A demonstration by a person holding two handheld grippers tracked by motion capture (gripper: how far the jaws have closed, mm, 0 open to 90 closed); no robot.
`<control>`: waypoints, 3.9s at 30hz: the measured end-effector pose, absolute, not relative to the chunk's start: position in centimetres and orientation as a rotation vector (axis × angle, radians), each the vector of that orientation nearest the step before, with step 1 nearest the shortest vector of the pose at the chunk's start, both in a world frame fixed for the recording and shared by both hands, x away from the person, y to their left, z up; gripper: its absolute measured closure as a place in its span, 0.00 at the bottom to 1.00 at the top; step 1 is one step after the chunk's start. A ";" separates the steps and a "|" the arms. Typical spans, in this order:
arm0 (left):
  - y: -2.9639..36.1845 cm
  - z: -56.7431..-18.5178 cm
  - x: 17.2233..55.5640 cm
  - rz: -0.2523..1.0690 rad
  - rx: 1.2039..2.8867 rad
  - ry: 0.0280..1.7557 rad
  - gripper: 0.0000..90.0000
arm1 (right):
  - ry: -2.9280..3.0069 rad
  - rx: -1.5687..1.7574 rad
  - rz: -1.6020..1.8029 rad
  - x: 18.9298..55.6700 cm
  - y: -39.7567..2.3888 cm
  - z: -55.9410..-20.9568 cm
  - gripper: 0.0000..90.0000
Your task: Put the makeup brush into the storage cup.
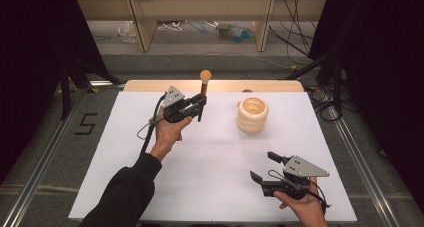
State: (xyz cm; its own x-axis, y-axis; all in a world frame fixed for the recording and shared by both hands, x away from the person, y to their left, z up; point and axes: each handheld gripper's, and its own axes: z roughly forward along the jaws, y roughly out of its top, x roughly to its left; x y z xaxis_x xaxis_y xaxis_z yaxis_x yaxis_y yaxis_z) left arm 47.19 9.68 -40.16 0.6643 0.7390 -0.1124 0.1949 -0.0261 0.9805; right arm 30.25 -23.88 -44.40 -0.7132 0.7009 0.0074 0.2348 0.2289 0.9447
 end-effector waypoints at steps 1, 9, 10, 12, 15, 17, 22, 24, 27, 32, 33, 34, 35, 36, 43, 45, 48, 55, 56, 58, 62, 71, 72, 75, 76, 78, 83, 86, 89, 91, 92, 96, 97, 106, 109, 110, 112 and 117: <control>9.5 -40.2 47.3 0.513 1.563 0.794 0.83 | 2.094 0.860 1.486 30.2 -23.9 -44.4 0.17; 7.9 -40.4 47.9 0.488 1.535 0.792 0.83 | 2.077 0.854 1.513 30.3 -23.8 -44.5 0.17; 7.7 -40.4 48.0 0.487 1.534 0.792 0.83 | 2.077 0.855 1.514 30.4 -23.8 -44.5 0.17; 7.1 -40.4 48.2 0.492 1.538 0.784 0.83 | 2.077 0.853 1.514 30.4 -23.8 -44.5 0.17; 6.3 -40.3 48.4 0.485 1.533 0.780 0.83 | 2.077 0.853 1.515 30.3 -23.8 -44.5 0.17; 5.6 -40.2 48.5 0.488 1.533 0.773 0.83 | 2.079 0.856 1.511 30.3 -23.8 -44.5 0.17; 4.2 -40.2 49.0 0.497 1.554 0.750 0.83 | 2.088 0.871 1.517 30.3 -23.8 -44.5 0.17; 3.6 -40.1 49.1 0.496 1.557 0.738 0.83 | 2.083 0.861 1.515 30.3 -23.8 -44.5 0.17; 3.0 -40.0 49.1 0.489 1.555 0.734 0.83 | 2.096 0.872 1.517 30.2 -23.9 -44.5 0.17; 1.8 -39.6 49.5 0.489 1.556 0.725 0.83 | 2.085 0.851 1.517 30.3 -23.8 -44.5 0.17; 1.5 -39.5 49.6 0.490 1.555 0.723 0.83 | 2.083 0.848 1.517 30.3 -23.8 -44.6 0.17; 1.3 -39.5 49.7 0.485 1.558 0.720 0.83 | 2.084 0.849 1.517 30.3 -23.8 -44.5 0.17; 1.1 -39.4 49.7 0.484 1.558 0.719 0.83 | 2.084 0.849 1.517 30.3 -23.8 -44.5 0.17; 0.8 -39.4 49.7 0.470 1.552 0.725 0.83 | 2.083 0.846 1.517 30.3 -23.8 -44.5 0.17; -1.0 -39.2 49.9 0.467 1.562 0.693 0.83 | 2.086 0.845 1.521 30.3 -23.8 -44.6 0.17; -1.4 -39.2 50.0 0.466 1.566 0.689 0.83 | 2.105 0.869 1.526 30.2 -23.7 -44.6 0.17; -1.8 -39.1 50.1 0.463 1.565 0.685 0.83 | 2.084 0.838 1.522 30.3 -23.8 -44.6 0.17; -2.3 -38.4 50.6 0.471 1.562 0.677 0.83 | 2.092 0.844 1.523 30.3 -23.8 -44.5 0.17; -2.4 -38.4 50.7 0.473 1.556 0.682 0.83 | 2.092 0.844 1.524 30.3 -23.8 -44.5 0.17; -2.5 -38.3 50.9 0.479 1.559 0.685 0.83 | 2.093 0.843 1.506 30.3 -23.9 -44.5 0.17; -2.9 -38.1 51.2 0.470 1.549 0.693 0.83 | 2.087 0.838 1.526 30.3 -23.8 -44.6 0.17; -3.9 -38.1 52.0 0.478 1.551 0.702 0.83 | 2.095 0.845 1.511 30.3 -23.9 -44.5 0.17; -4.1 -38.1 52.1 0.477 1.550 0.705 0.83 | 2.095 0.845 1.513 30.3 -23.9 -44.5 0.17; -4.4 -38.1 52.2 0.476 1.547 0.705 0.83 | 2.092 0.847 1.515 30.3 -23.9 -44.5 0.17; -4.4 -38.1 52.3 0.475 1.549 0.706 0.83 | 2.096 0.853 1.517 30.2 -23.9 -44.5 0.17; -4.6 -38.2 52.4 0.478 1.551 0.708 0.83 | 2.093 0.843 1.514 30.3 -23.9 -44.5 0.17; -4.7 -38.6 52.6 0.478 1.546 0.720 0.83 | 2.098 0.845 1.513 30.3 -23.9 -44.5 0.17; -4.8 -38.7 52.8 0.473 1.539 0.727 0.83 | 2.099 0.848 1.514 30.2 -23.9 -44.5 0.17; -4.9 -38.9 52.8 0.459 1.528 0.739 0.83 | 2.099 0.843 1.513 30.3 -23.9 -44.5 0.17; -5.1 -39.1 52.8 0.461 1.537 0.735 0.83 | 2.103 0.851 1.515 30.2 -23.9 -44.5 0.17; -5.1 -39.2 52.8 0.462 1.540 0.732 0.83 | 2.105 0.855 1.517 30.2 -23.9 -44.5 0.17; -5.4 -39.3 52.8 0.460 1.541 0.729 0.83 | 2.107 0.859 1.517 30.2 -23.9 -44.5 0.17; -5.5 -39.4 52.8 0.457 1.540 0.730 0.83 | 2.106 0.855 1.516 30.2 -23.9 -44.5 0.17; -5.7 -40.1 53.1 0.451 1.539 0.741 0.83 | 2.109 0.858 1.516 30.1 -23.9 -44.5 0.17; -5.8 -40.3 53.2 0.446 1.539 0.744 0.83 | 2.106 0.849 1.512 30.2 -23.9 -44.5 0.17; -5.8 -40.3 53.2 0.444 1.539 0.745 0.83 | 2.107 0.852 1.513 30.2 -23.9 -44.5 0.17; -5.9 -40.5 53.2 0.446 1.544 0.745 0.83 | 2.107 0.853 1.513 30.1 -23.9 -44.5 0.17; -6.1 -40.9 53.3 0.443 1.548 0.751 0.83 | 2.098 0.845 1.534 30.2 -23.8 -44.6 0.17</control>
